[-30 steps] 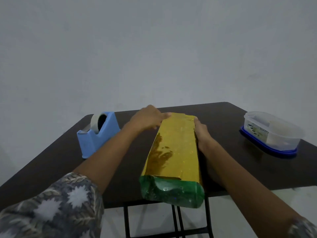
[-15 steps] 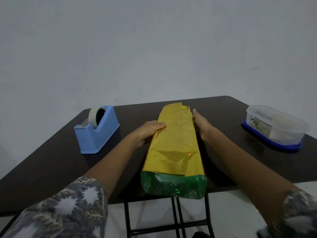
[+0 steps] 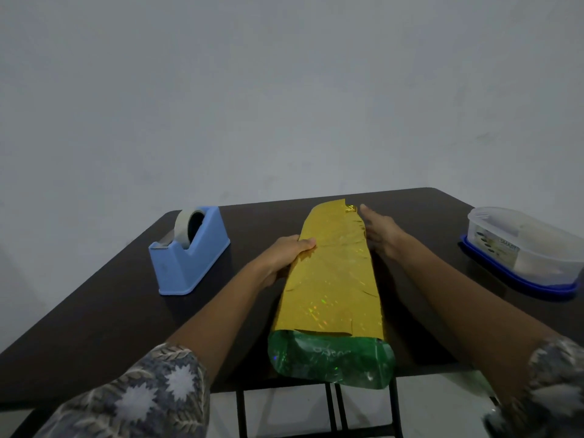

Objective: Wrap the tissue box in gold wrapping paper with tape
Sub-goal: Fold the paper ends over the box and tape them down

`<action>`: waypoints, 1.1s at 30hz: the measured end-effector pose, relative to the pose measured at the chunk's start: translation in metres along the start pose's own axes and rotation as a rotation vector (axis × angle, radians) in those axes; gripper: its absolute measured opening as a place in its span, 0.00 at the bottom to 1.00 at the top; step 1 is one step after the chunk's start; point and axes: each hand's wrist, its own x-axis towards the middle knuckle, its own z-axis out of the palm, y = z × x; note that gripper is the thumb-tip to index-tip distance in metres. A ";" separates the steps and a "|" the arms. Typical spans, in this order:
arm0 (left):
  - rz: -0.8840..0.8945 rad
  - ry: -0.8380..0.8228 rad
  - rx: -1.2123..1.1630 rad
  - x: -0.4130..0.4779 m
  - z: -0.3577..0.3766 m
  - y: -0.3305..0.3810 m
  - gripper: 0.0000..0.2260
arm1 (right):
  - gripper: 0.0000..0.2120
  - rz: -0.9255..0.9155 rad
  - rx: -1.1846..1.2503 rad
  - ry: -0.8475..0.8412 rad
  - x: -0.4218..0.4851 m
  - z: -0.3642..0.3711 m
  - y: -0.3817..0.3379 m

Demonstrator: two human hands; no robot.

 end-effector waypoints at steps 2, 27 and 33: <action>0.004 -0.003 0.000 -0.001 -0.001 -0.001 0.11 | 0.24 -0.036 -0.021 0.044 0.004 0.004 -0.006; -0.014 0.029 -0.026 0.004 0.000 -0.004 0.12 | 0.26 0.114 0.262 0.271 -0.003 0.005 0.005; -0.004 -0.074 -0.422 -0.005 0.008 0.004 0.28 | 0.20 0.128 0.198 -0.156 -0.070 0.023 -0.009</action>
